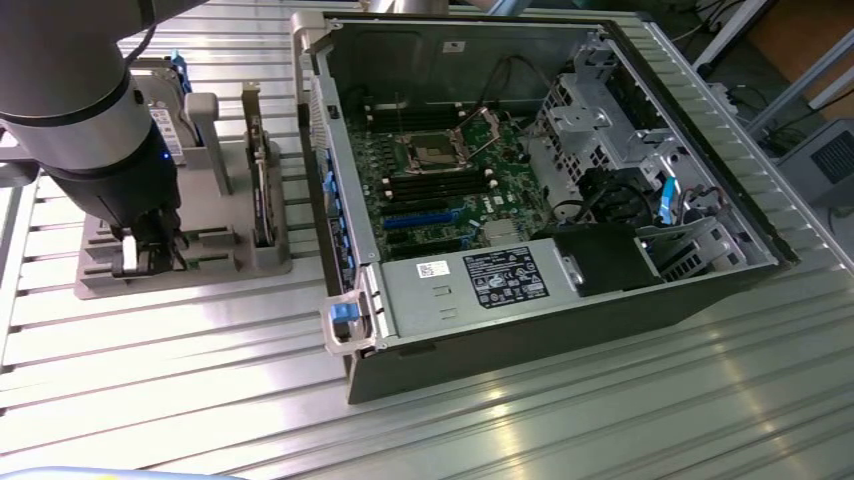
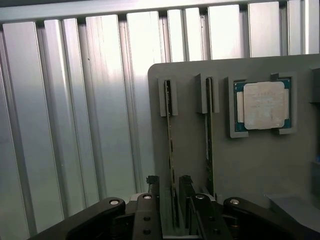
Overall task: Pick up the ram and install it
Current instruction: 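Pick up the ram and move it above insertion slot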
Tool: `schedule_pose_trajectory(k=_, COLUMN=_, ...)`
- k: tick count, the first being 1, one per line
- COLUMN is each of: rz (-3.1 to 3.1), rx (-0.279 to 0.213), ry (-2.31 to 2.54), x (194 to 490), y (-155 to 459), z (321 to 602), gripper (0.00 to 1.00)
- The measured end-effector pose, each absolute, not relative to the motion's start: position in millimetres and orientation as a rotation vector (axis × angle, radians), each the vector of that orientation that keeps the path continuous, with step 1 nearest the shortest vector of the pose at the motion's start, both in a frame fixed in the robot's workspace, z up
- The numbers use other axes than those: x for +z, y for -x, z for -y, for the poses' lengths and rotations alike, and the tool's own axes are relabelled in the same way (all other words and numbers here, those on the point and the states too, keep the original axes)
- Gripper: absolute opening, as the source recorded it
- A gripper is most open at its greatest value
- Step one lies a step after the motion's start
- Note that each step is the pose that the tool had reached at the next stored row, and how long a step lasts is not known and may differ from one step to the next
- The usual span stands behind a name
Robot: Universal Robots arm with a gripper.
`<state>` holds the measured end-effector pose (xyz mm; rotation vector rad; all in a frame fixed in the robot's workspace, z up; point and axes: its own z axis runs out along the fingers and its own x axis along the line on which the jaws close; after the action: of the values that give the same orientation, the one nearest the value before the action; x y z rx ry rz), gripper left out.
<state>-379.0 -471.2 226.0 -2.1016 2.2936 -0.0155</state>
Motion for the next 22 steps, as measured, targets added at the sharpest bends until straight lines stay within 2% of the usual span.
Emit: schedule_pose_trajectory(k=22, rz=-2.258, rx=-0.018, ry=2.143, x=213, y=380, z=470, gripper=0.30)
